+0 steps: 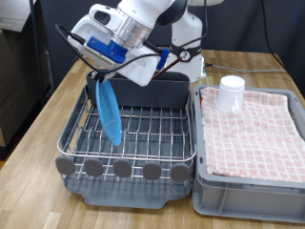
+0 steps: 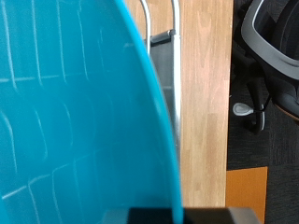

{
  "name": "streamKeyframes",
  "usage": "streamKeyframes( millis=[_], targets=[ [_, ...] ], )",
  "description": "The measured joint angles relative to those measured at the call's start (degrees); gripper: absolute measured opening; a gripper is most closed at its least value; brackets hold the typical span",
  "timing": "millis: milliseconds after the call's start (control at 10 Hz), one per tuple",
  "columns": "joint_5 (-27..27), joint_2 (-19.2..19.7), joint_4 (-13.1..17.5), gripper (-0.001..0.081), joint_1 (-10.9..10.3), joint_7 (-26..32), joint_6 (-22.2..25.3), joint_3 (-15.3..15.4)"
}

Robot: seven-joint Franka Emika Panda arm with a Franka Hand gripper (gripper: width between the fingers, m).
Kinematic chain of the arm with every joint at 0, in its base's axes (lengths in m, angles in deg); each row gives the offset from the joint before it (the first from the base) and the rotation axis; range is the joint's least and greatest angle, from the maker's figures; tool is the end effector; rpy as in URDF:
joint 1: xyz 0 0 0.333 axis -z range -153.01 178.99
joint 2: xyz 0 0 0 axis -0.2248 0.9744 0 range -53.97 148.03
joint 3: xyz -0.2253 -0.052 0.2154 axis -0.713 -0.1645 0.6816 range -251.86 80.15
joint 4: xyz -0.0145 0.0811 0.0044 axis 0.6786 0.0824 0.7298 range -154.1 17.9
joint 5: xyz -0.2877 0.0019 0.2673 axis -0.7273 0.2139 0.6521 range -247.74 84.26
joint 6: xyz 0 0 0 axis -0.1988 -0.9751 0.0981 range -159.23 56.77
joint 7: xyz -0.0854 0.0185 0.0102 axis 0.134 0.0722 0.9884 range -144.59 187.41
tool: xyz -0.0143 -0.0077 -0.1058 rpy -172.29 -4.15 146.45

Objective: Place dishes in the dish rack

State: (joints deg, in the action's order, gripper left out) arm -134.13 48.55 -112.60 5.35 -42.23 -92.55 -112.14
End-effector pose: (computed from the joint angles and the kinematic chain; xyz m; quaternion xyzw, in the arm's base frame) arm 0.4978 -0.1524 0.3381 0.9001 -0.3231 0.1939 0.2189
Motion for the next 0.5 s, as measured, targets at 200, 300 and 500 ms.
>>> streamKeyframes(
  millis=[200,300,500],
  targets=[
    [-0.8,0.3,-0.3,0.0018,0.0,-1.1,-0.7,0.0],
    [-1.2,0.4,-0.5,0.0018,0.0,-1.8,-1.0,0.0],
    [-2.0,0.4,-1.1,0.0018,0.0,-2.9,-1.1,0.0]
  ],
)
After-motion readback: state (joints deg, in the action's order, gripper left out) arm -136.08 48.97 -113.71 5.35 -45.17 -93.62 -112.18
